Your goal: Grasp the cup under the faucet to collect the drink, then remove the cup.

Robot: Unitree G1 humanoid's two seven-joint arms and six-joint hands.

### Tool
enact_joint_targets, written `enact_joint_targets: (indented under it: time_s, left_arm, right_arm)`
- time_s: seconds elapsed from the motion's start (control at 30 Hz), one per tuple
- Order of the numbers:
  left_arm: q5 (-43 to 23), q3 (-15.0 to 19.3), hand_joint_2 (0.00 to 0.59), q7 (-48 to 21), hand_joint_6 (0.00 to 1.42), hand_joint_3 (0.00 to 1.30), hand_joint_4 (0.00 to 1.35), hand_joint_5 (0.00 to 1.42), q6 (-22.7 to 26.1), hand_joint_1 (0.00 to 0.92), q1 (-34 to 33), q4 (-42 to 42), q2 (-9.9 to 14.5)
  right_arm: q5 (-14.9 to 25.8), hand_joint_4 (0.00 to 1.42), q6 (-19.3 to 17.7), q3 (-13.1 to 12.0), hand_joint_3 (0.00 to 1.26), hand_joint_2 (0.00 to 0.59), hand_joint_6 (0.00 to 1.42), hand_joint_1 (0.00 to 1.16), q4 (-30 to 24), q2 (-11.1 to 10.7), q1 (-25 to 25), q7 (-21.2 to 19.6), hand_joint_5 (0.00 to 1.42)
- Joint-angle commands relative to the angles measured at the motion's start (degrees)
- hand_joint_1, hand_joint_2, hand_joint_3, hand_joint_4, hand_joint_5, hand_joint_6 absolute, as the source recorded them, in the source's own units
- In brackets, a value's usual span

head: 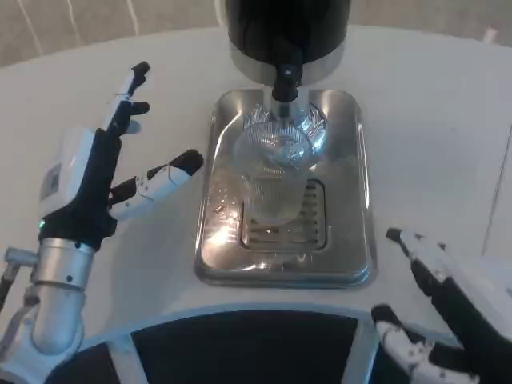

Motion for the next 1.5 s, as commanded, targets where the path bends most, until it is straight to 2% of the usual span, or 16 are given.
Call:
enact_joint_targets:
  time_s: [0.03, 0.17, 0.27, 0.43, 0.53, 0.77, 1.1, 1.33, 1.5]
  left_arm:
    - [1.31, 0.30, 0.061, 0.18, 0.34, 0.12, 0.07, 0.25, 1.14, 0.108, 4.10, -2.67, 3.26]
    - [3.17, -0.04, 0.095, 1.30, 0.33, 0.14, 0.09, 0.24, 3.66, 0.162, 8.04, -6.59, 4.74]
    - [4.36, -0.56, 0.103, -0.07, 0.30, 0.14, 0.09, 0.21, 5.17, 0.192, 10.80, -9.65, 5.63]
    - [6.18, -1.57, 0.104, -2.59, 0.29, 0.14, 0.09, 0.21, 5.71, 0.195, 15.32, -14.93, 6.63]
    - [6.44, -1.40, 0.106, -3.84, 0.27, 0.14, 0.09, 0.19, 6.04, 0.195, 16.97, -16.98, 6.80]
    - [7.33, -0.98, 0.105, -6.09, 0.27, 0.14, 0.09, 0.19, 7.05, 0.204, 20.53, -21.21, 7.04]
    - [7.04, -0.24, 0.104, -7.91, 0.27, 0.14, 0.09, 0.19, 9.30, 0.208, 23.35, -24.34, 6.80]
    - [6.67, 0.29, 0.101, -8.41, 0.27, 0.14, 0.09, 0.19, 10.33, 0.209, 24.42, -25.07, 6.94]
    - [6.45, 0.46, 0.101, -8.70, 0.27, 0.14, 0.09, 0.19, 10.66, 0.209, 24.63, -24.87, 6.95]
  right_arm:
    - [2.09, 0.00, 6.65, -1.03, 0.00, 0.521, 0.00, 0.25, -0.84, 4.00, -7.35, 0.12, 0.00]
    - [4.21, 0.00, 14.86, -1.44, 0.00, 0.523, 0.00, 0.25, 0.00, 3.18, -14.16, 0.11, 0.00]
    - [6.74, 0.00, 19.67, -2.24, 0.00, 0.528, 0.00, 0.25, 2.26, 2.10, -19.30, -1.51, 0.00]
    - [12.59, 0.00, 25.52, -3.84, 0.00, 0.559, 0.00, 0.25, 7.24, 0.11, -26.01, -5.27, 0.00]
    - [16.14, 0.00, 27.88, -3.76, 0.00, 0.565, 0.00, 0.26, 9.22, -0.73, -28.23, -7.20, 0.00]
    - [22.65, 0.00, 31.19, -0.41, 0.00, 0.584, 0.00, 0.27, 12.49, -1.26, -32.34, -12.29, 0.00]
    - [30.19, 0.00, 35.59, 5.49, 0.00, 0.585, 0.00, 0.28, 14.01, -3.10, -36.43, -16.37, 0.00]
    - [35.47, 0.00, 35.91, 8.30, 0.00, 0.585, 0.00, 0.28, 14.55, -5.41, -37.09, -18.44, 0.00]
    - [38.50, 0.00, 36.21, 9.36, 0.00, 0.585, 0.00, 0.29, 14.94, -7.13, -38.13, -20.15, 0.00]
